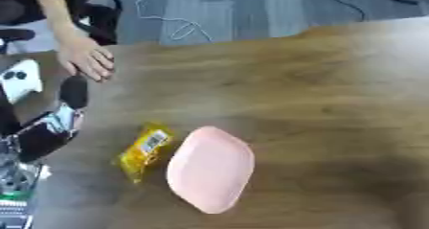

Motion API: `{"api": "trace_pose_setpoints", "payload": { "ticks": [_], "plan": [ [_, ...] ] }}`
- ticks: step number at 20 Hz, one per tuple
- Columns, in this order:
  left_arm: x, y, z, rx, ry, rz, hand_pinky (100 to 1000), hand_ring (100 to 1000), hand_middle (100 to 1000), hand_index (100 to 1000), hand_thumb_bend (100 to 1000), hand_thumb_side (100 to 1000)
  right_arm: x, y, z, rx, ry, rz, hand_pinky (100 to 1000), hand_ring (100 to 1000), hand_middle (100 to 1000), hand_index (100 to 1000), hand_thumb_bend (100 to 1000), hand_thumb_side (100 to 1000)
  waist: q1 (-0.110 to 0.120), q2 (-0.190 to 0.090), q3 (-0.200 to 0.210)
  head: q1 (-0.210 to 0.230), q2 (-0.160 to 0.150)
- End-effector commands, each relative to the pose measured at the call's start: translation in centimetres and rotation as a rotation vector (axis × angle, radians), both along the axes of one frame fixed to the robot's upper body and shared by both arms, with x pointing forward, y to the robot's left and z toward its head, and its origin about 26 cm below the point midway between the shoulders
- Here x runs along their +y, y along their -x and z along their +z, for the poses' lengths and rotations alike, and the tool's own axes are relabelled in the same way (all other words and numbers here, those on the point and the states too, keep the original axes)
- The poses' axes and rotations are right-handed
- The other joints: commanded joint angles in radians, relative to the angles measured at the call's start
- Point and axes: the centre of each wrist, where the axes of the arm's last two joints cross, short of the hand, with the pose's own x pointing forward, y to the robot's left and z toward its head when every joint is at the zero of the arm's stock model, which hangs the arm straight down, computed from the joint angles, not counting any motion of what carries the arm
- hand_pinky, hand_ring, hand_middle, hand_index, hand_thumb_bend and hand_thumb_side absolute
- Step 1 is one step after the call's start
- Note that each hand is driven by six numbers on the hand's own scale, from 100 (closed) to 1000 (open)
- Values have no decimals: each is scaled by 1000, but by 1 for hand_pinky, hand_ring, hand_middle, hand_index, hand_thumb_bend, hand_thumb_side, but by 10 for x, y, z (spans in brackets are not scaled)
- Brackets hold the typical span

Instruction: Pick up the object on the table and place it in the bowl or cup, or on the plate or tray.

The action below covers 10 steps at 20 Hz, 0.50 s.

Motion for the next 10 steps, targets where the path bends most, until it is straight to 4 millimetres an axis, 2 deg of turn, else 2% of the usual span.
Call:
{"api": "trace_pose_setpoints", "payload": {
  "ticks": [1, 6, 10],
  "plan": [
    [-7, 1, 3, -2, 22, -44, 582, 782, 826, 849, 381, 749, 4, 0, 7, -31, -8, 18, 358, 586, 645, 803, 100, 771, -12, -10, 1, -11, 8],
    [-13, 1, 1, 22, 21, -80, 577, 781, 825, 849, 369, 762, 7, -1, 7, -33, -22, 28, 357, 586, 644, 804, 100, 767, -25, -1, 0, -6, 16],
    [-15, 0, 2, 28, 16, -89, 576, 780, 823, 849, 372, 761, 8, -1, 7, -30, -24, 33, 357, 586, 644, 805, 100, 764, -26, 5, 5, 20, 17]
  ]
}}
